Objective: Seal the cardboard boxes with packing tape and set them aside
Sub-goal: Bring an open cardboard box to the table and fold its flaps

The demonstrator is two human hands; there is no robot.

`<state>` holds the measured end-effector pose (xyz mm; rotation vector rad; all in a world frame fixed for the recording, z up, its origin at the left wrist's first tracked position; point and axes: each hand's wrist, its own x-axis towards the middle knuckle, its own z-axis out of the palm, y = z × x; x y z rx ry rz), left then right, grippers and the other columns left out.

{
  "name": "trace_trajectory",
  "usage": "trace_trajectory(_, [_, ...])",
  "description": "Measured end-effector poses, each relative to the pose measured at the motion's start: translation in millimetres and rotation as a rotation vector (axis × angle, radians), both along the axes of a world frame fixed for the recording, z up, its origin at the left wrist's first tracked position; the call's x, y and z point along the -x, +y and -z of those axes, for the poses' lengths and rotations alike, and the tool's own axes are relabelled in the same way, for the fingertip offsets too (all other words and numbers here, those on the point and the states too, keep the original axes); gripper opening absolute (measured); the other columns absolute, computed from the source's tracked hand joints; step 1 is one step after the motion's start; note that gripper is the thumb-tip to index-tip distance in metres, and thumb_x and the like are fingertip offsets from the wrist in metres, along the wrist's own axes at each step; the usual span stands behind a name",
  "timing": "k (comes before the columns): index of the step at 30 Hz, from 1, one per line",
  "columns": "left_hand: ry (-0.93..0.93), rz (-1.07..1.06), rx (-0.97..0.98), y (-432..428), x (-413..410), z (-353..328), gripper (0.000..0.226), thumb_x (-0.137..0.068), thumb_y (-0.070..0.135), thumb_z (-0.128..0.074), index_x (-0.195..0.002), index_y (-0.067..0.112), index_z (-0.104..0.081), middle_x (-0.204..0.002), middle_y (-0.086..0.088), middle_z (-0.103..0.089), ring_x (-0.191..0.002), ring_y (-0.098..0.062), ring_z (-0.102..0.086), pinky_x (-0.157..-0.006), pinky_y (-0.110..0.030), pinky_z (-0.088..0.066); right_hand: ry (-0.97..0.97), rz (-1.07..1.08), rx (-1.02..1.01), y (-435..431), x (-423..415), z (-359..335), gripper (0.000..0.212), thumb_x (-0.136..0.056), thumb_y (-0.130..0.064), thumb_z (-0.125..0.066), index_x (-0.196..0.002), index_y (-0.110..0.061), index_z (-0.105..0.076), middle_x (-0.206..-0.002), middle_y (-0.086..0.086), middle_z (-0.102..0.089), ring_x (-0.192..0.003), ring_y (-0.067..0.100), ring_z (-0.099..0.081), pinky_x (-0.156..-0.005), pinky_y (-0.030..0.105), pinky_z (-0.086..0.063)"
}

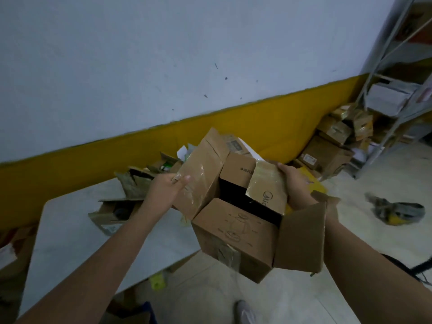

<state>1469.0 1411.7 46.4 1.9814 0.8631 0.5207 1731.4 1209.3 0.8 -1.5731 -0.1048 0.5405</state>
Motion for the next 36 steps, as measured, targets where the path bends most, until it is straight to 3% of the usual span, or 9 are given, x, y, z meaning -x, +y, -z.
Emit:
trace_trajectory(6, [0.089, -0.025, -0.036, 46, -100, 14, 0.049, -0.091, 0.047, -0.060, -0.079, 0.001, -0.070, -0.077, -0.015, -0.071, -0.078, -0.031, -0.068, -0.080, -0.052, -0.054, 0.034, -0.020, 0.014, 51, -102, 18, 0.043, -0.091, -0.038, -0.062, -0.111, 0.000, -0.062, -0.112, 0.023, -0.063, -0.102, 0.039, -0.064, -0.084, 0.057, -0.054])
trace_trajectory(11, [0.108, -0.043, -0.015, 70, -154, 21, 0.072, -0.078, 0.065, -0.056, -0.078, -0.007, -0.066, -0.076, -0.025, -0.068, -0.074, -0.040, -0.066, -0.073, -0.053, -0.053, 0.051, -0.036, 0.028, 79, -158, 29, 0.043, -0.095, -0.035, -0.059, -0.117, 0.002, -0.061, -0.103, 0.017, -0.064, -0.084, 0.025, -0.064, -0.065, 0.039, -0.052])
trace_trajectory(16, [0.226, -0.054, -0.060, 90, -201, 29, 0.050, -0.093, 0.043, -0.060, -0.072, -0.003, -0.062, -0.072, -0.024, -0.062, -0.065, -0.027, -0.055, -0.063, -0.038, -0.043, 0.012, 0.012, 0.052, 95, -187, 41, 0.037, -0.100, -0.028, -0.052, -0.114, 0.005, -0.060, -0.085, 0.002, -0.057, -0.081, 0.015, -0.059, -0.054, 0.017, -0.046])
trace_trajectory(20, [0.319, -0.015, -0.039, 113, -230, 30, 0.050, -0.093, 0.045, -0.058, -0.082, -0.003, -0.067, -0.075, -0.020, -0.064, -0.066, -0.026, -0.058, -0.061, -0.031, -0.041, 0.053, 0.142, 0.027, 105, -195, 57, 0.035, -0.095, -0.035, -0.057, -0.102, 0.000, -0.061, -0.089, 0.015, -0.057, -0.090, 0.030, -0.061, -0.074, 0.038, -0.049])
trace_trajectory(24, [0.366, 0.042, -0.062, 145, -259, 26, 0.041, -0.087, 0.048, -0.066, -0.078, 0.008, -0.070, -0.076, -0.015, -0.066, -0.073, -0.029, -0.064, -0.063, -0.035, -0.047, 0.008, 0.240, 0.206, 117, -188, 76, 0.031, -0.098, -0.040, -0.049, -0.101, -0.012, -0.061, -0.099, 0.009, -0.059, -0.092, 0.025, -0.056, -0.078, 0.039, -0.045])
trace_trajectory(27, [0.340, 0.002, -0.034, 166, -280, 27, 0.029, -0.082, 0.046, -0.073, -0.085, 0.017, -0.074, -0.078, -0.001, -0.066, -0.076, -0.019, -0.063, -0.065, -0.029, -0.045, -0.153, 0.172, 0.373, 119, -180, 89, 0.027, -0.102, -0.027, -0.043, -0.104, -0.007, -0.061, -0.097, 0.010, -0.061, -0.093, 0.029, -0.058, -0.075, 0.033, -0.041])
trace_trajectory(31, [0.409, -0.077, -0.044, 190, -286, 53, 0.034, -0.081, 0.044, -0.074, -0.081, 0.010, -0.070, -0.079, -0.013, -0.065, -0.084, -0.034, -0.064, -0.062, -0.030, -0.040, -0.532, -0.141, 0.579, 113, -170, 107, 0.024, -0.103, -0.019, -0.038, -0.090, -0.012, -0.057, -0.085, 0.003, -0.051, -0.085, 0.029, -0.057, -0.065, 0.031, -0.033])
trace_trajectory(34, [0.346, -0.190, -0.037, 183, -282, 61, 0.027, -0.083, 0.037, -0.075, -0.098, 0.016, -0.066, -0.098, -0.005, -0.064, -0.099, -0.026, -0.060, -0.070, -0.031, -0.046, -0.721, -0.285, 0.709, 113, -170, 107, 0.019, -0.103, -0.016, -0.039, -0.111, -0.013, -0.056, -0.107, 0.007, -0.051, -0.099, 0.029, -0.054, -0.076, 0.038, -0.045])
trace_trajectory(36, [0.333, -0.323, -0.273, 167, -278, 61, 0.038, -0.087, 0.029, -0.072, -0.120, 0.015, -0.060, -0.128, -0.009, -0.051, -0.120, -0.027, -0.048, -0.092, -0.038, -0.047, -0.856, -0.343, 0.827, 114, -174, 103, 0.034, -0.099, -0.010, -0.047, -0.133, -0.010, -0.050, -0.131, 0.012, -0.049, -0.112, 0.032, -0.051, -0.085, 0.042, -0.049])
